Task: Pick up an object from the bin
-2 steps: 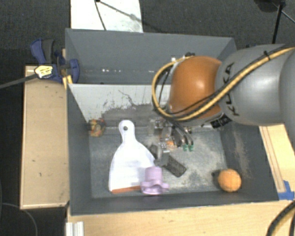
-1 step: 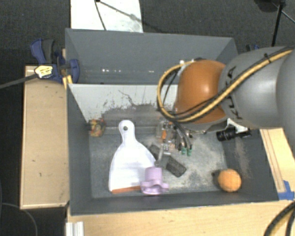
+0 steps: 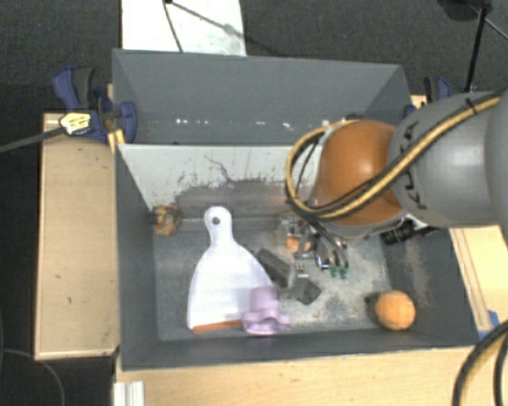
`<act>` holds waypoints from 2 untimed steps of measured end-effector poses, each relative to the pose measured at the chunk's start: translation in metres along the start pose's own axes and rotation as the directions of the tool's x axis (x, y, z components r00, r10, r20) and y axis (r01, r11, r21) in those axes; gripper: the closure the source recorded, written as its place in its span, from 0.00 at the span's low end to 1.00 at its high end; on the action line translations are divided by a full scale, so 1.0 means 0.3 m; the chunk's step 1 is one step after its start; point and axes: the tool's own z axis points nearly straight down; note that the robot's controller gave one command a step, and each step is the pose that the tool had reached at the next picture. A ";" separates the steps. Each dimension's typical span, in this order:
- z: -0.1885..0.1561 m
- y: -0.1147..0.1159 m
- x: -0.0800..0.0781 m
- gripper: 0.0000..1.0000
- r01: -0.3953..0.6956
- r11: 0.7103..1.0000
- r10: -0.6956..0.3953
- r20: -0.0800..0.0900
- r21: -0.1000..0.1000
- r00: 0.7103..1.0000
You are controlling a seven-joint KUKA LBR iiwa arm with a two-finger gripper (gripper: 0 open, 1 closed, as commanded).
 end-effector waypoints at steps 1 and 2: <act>0.053 -0.101 0.002 1.00 -0.297 0.955 0.297 -0.004 0.001 0.955; 0.053 -0.101 0.002 1.00 -0.298 0.955 0.298 -0.004 0.001 0.955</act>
Offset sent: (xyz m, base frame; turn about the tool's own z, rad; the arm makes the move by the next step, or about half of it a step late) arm 0.0000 0.0000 0.0000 0.0000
